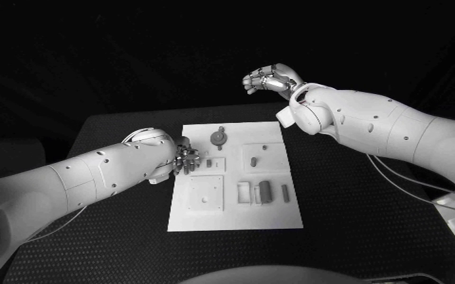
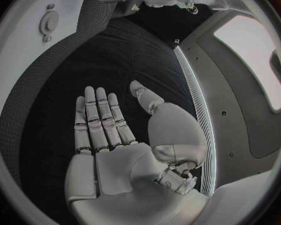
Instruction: Assemble the parts on the task board
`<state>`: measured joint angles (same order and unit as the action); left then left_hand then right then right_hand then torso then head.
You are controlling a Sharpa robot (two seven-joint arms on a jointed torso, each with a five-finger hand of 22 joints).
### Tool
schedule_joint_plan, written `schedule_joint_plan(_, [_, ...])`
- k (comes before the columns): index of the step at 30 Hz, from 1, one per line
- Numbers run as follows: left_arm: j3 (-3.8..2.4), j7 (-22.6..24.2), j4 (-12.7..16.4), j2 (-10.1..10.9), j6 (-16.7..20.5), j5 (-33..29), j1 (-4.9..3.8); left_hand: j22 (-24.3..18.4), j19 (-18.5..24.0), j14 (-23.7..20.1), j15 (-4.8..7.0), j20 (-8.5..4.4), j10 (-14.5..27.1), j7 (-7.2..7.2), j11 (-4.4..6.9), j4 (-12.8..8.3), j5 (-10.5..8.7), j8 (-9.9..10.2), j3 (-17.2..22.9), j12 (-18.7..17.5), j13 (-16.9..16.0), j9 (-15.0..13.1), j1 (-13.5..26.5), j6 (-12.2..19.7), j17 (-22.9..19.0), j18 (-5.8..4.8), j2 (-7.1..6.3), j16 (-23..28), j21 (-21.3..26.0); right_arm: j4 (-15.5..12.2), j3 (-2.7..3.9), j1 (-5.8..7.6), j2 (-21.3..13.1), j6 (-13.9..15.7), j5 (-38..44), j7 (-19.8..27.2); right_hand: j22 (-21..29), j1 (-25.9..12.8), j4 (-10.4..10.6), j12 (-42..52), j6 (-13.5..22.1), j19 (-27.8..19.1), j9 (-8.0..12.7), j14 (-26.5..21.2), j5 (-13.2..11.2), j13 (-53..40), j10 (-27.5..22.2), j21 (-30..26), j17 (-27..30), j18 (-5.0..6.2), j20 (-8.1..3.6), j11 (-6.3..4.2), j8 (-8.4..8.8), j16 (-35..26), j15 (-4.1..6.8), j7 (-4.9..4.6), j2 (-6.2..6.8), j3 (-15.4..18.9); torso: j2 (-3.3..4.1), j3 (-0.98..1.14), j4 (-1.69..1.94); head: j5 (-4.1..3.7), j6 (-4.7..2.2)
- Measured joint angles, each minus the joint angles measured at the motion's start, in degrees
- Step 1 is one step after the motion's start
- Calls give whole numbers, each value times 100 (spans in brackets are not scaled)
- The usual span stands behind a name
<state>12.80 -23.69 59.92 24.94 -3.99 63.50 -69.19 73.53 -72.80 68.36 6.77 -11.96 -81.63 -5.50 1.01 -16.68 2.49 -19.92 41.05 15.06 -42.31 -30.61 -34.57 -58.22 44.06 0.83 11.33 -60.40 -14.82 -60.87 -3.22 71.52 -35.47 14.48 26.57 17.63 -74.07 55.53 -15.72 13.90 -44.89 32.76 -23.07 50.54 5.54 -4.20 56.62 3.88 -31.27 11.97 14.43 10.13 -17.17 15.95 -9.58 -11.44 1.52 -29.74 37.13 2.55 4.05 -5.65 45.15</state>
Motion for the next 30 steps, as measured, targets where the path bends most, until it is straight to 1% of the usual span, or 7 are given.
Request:
schedule_joint_plan(1, [0, -2, 4, 0, -8, 19, 0, 60, -32, 25, 19, -31, -6, 12, -6, 0, 11, 18, 0, 92, -55, 0, -6, -12, 0, 0, 6, -70, -34, 0, 0, 0, 0, 0, 0, 0, 0, 0, 0, 0, 0, 0, 0, 0, 0, 0, 0, 0, 0, 0, 0, 0, 0, 0, 0, 0, 0, 0, 0, -1, 0, 0, 3])
schedule_joint_plan(8, [0, -3, 16, -3, -33, 110, -2, 142, -137, 102, 75, -95, -1, 51, 30, -2, 122, 62, 96, 406, -221, 3, -65, -52, -69, -1, 5, -285, -118, -1, 0, -2, -1, 1, 0, 1, 0, 0, 0, 0, 0, 0, 6, -21, 0, 0, 0, 0, 9, 0, 0, 0, 0, 0, -21, 0, 0, 0, 1, -2, 2, 0, 5])
schedule_joint_plan(13, [0, -3, 23, -3, -40, 148, -3, 142, -204, 140, 93, -121, -4, 72, 57, -2, 126, 68, 96, 594, -298, 4, -78, -72, -118, -2, -5, -417, -186, -1, 0, -3, -1, 1, 0, 2, 0, 0, 0, 0, 0, -21, 6, -27, 0, 0, 0, 0, 14, 0, -21, 0, 0, 0, -27, 0, 0, 0, 1, 0, 1, 1, 10])
schedule_joint_plan(16, [0, -3, 25, -2, -45, 158, -3, 142, -239, 169, 121, -134, 3, 92, 66, -2, 126, 68, 96, 692, -335, 3, -88, -93, -142, -2, -3, -491, -214, -1, 0, -3, -1, 1, 0, 3, 0, 0, 0, 0, 0, -21, 6, -39, 0, 0, 0, 0, 14, -1, -20, 0, 0, 0, -39, 0, 0, 0, 2, 0, 1, 5, 14])
schedule_joint_plan(20, [0, -3, 25, -2, -51, 165, -4, 141, -279, 185, 118, -155, -6, 112, 74, -2, 133, 90, 96, 784, -369, 0, -95, -113, -160, -3, -10, -571, -269, -4, 0, -4, -1, 1, 0, 3, 0, 0, 0, 0, 0, -42, 6, -39, 0, 0, 0, 0, 14, 0, 0, 0, 0, 0, -38, 0, 0, 0, 2, 1, 1, 10, 16])
schedule_joint_plan(25, [1, -3, 22, -4, -57, 179, -5, 141, -300, 224, 141, -174, 2, 161, 125, -4, 227, 91, 98, 913, -407, -21, -95, -162, -195, -3, -10, -680, -343, -5, 0, -4, -1, 1, -1, 3, 0, 0, 0, 0, 0, -42, 6, -39, 0, 0, 0, 0, 14, 0, 0, 0, 0, 0, -38, 0, 0, 0, 3, 1, 1, 10, 20])
schedule_joint_plan(30, [3, -3, 10, -14, -61, 193, -5, 140, -320, 243, 154, -176, -18, 200, 146, 4, 378, 91, 108, 1065, -435, -56, -86, -253, -232, -2, -1, -798, -437, -5, 0, -4, 1, 1, -1, 3, 0, 0, 0, -18, 0, -42, 6, -38, 0, 0, 0, 0, 14, -1, 0, 0, 0, 0, -38, 0, 0, 0, 3, 0, 1, 19, 21])
